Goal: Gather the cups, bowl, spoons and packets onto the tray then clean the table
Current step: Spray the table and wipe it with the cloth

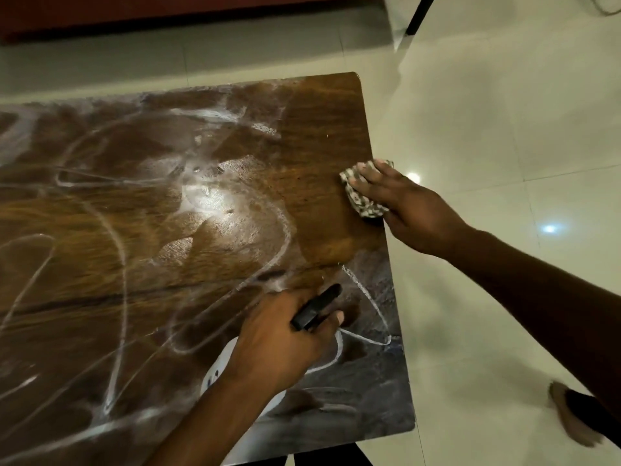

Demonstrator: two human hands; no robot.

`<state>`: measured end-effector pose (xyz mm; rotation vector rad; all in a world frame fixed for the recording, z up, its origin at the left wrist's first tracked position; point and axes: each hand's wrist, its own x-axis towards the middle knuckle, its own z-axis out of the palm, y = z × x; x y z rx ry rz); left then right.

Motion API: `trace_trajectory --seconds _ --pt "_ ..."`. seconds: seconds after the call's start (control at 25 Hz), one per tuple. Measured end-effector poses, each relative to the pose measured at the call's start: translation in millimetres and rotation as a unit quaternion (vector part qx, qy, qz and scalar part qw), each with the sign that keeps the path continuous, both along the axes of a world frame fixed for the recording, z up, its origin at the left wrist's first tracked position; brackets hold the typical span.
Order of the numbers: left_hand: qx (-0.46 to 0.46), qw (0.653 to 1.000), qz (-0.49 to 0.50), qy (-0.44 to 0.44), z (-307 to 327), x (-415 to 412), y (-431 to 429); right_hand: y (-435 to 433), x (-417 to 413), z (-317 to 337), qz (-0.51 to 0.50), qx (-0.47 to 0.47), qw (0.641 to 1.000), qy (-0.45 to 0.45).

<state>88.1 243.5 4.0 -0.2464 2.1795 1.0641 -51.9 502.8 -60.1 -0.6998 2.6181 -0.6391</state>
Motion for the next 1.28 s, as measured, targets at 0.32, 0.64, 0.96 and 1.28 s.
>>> trace_trajectory --seconds 0.32,0.64,0.96,1.28 --pt "0.004 0.999 -0.03 -0.013 7 38 -21 22 121 6 0.317 0.026 0.947 0.037" --pt "-0.023 0.999 -0.03 -0.001 6 64 -30 -39 136 -2 -0.002 0.021 1.0 -0.011" --pt "-0.005 0.996 -0.081 0.032 3 95 -15 7 149 -1 0.051 0.018 0.998 0.012" --pt "0.007 0.995 -0.099 0.034 -2 129 -14 2 287 8 0.124 0.012 0.992 -0.025"
